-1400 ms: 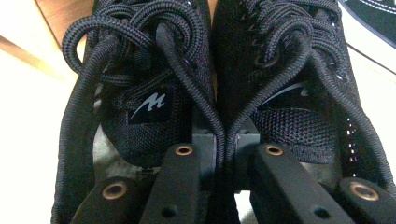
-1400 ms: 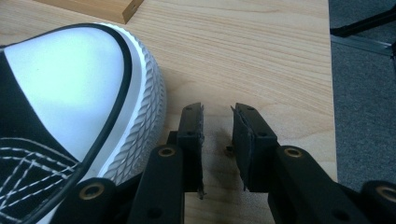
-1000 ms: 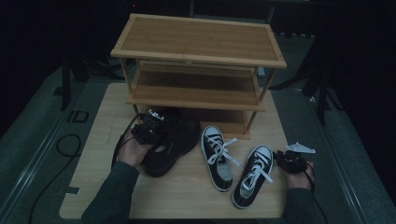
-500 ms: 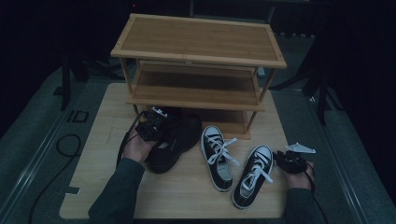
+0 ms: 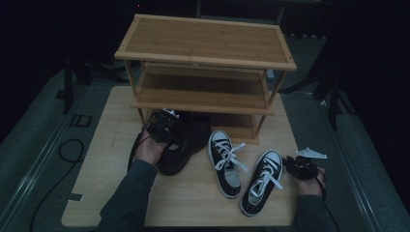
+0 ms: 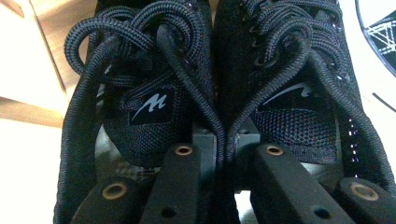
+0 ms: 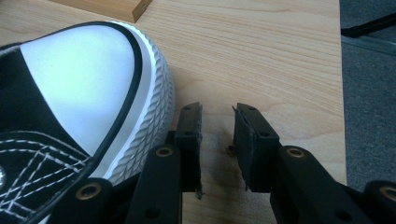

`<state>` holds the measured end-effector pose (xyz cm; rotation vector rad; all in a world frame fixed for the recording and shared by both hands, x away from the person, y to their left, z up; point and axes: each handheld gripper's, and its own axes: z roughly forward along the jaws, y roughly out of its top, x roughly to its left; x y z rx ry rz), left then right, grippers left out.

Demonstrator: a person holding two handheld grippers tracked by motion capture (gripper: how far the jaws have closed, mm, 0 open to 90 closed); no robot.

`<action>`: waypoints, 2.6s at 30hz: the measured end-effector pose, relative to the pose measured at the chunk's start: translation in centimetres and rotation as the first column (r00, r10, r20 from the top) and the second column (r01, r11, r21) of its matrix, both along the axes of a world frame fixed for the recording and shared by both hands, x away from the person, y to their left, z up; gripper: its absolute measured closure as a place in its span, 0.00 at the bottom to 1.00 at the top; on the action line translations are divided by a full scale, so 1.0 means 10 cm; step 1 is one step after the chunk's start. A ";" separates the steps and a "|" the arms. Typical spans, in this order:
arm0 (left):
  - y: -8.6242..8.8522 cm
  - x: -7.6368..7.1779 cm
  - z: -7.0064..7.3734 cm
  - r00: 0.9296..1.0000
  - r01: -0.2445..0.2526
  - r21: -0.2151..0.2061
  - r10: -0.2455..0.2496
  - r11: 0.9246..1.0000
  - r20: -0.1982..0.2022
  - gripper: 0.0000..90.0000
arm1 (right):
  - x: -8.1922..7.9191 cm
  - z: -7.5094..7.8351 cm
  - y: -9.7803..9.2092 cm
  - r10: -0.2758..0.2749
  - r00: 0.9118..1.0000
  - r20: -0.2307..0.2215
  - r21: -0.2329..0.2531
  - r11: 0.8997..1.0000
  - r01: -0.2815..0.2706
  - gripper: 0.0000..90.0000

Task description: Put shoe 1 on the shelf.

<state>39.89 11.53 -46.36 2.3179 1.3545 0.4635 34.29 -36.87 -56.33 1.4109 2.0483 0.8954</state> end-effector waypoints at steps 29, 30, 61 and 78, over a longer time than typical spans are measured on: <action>-0.30 0.28 -0.07 0.991 -0.113 -0.008 0.113 0.994 0.067 0.92 | 0.00 0.00 0.00 0.004 1.000 -0.002 0.004 1.000 -0.004 0.80; -0.30 0.28 -0.08 0.991 -0.116 -0.010 0.116 0.993 0.073 0.92 | 0.00 0.00 0.00 0.004 1.000 -0.002 0.003 1.000 -0.004 0.80; -0.01 -0.62 0.37 0.966 0.113 -0.097 -0.086 0.989 0.245 0.61 | 0.00 0.00 0.00 0.016 1.000 -0.003 0.009 1.000 -0.016 0.79; 0.08 -0.87 0.14 0.973 0.165 -0.122 -0.142 0.979 0.180 0.68 | 0.00 0.00 0.00 0.018 1.000 -0.005 0.014 1.000 -0.018 0.79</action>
